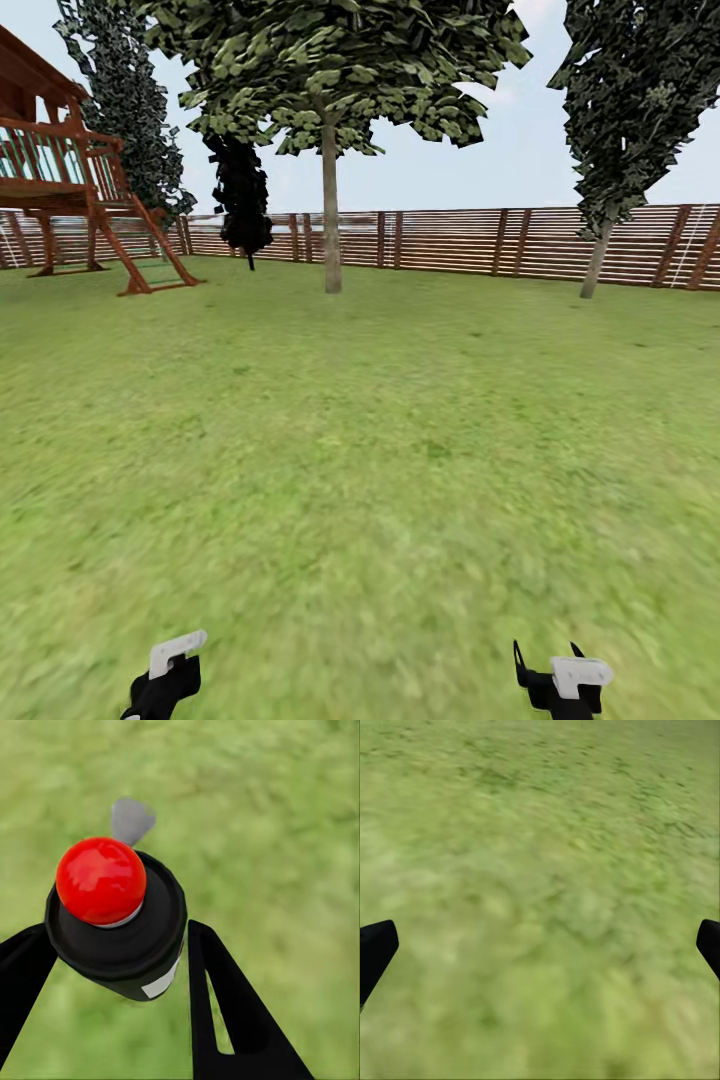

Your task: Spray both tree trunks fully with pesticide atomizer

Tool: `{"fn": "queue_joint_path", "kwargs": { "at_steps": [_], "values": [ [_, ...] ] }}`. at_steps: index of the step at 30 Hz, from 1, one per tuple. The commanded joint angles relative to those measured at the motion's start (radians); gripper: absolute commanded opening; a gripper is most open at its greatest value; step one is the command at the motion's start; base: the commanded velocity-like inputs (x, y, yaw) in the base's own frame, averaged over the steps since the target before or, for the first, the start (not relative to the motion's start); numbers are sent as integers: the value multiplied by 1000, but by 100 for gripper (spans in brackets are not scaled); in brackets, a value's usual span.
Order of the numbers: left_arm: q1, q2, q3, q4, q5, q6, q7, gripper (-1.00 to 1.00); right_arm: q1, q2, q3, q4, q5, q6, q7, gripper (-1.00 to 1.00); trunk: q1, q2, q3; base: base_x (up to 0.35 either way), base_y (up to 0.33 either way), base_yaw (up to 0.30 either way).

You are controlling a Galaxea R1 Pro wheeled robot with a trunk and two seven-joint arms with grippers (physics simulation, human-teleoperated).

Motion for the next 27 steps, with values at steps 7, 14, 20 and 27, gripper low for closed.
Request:
{"fn": "queue_joint_path", "kwargs": {
  "at_steps": [7,14,20,27],
  "values": [
    [-1,0,-6,1,8,-3,-2,-100,-1,0,5,1,4,-1,-9,100,0,0,-1,331,0,0],
    [-1,0,-6,1,8,-3,-3,-100,-1,0,5,1,4,-1,-9,100,0,0,-1,331,0,0],
    [-1,0,-6,1,8,-3,-2,-100,-1,0,5,0,4,-1,-9,100,0,0,-1,331,0,0],
    [-1,0,-6,1,8,-3,-2,-100,-1,0,5,1,4,-1,-9,100,0,0,-1,331,0,0]
  ]
}}
